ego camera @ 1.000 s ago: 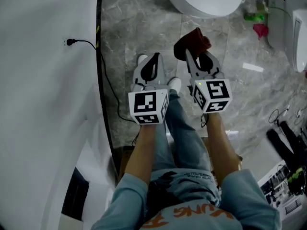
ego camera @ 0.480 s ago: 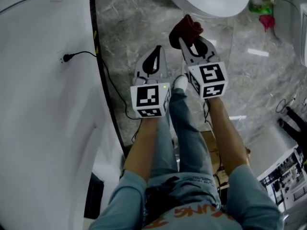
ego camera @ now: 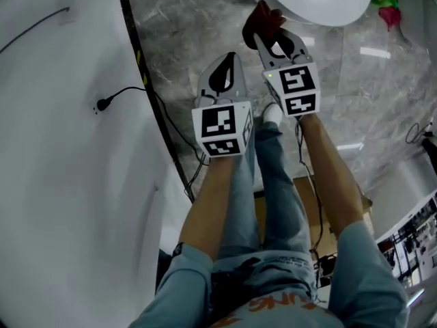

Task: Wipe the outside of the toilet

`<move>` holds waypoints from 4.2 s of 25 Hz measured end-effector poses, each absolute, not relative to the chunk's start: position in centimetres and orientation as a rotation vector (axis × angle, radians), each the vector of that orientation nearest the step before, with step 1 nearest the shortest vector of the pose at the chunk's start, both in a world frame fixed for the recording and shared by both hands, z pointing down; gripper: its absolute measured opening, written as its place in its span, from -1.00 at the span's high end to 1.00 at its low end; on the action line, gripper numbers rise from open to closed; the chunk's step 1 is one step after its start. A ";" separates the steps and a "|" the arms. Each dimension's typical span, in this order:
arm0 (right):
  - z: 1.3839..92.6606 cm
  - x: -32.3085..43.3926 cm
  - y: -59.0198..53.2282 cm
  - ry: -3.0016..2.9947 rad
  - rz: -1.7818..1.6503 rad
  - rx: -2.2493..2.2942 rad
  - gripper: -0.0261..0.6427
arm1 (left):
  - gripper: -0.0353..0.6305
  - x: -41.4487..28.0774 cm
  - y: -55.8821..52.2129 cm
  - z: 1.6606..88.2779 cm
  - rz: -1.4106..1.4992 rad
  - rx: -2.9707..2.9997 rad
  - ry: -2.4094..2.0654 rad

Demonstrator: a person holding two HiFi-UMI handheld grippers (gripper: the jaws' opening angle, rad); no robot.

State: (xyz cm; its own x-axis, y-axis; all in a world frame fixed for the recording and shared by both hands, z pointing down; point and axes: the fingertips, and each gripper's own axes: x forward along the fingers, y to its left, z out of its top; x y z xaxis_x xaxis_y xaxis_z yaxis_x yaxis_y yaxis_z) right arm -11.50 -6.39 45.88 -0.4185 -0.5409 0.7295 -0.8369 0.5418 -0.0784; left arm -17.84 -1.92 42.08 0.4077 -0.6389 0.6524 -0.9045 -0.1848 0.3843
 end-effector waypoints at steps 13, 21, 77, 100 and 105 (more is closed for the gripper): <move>49.4 -12.1 -8.4 -2.053 0.327 1.014 0.70 | 0.91 -18.0 -3.1 44.5 0.441 1.905 -1.267; 50.0 -9.1 -8.3 -2.020 0.376 1.094 0.70 | 0.91 -17.8 -2.4 45.2 0.457 1.868 -1.296; 50.1 21.1 -13.8 -1.991 0.384 1.110 0.70 | 0.91 8.4 -1.9 41.5 0.443 1.813 -1.390; 51.9 3.3 -0.9 -2.002 0.596 1.123 0.70 | 0.91 -12.1 1.6 43.4 0.482 1.811 -1.350; 54.1 -4.0 -4.2 -2.057 0.696 1.182 0.70 | 0.91 -16.9 1.4 45.3 0.511 1.808 -1.331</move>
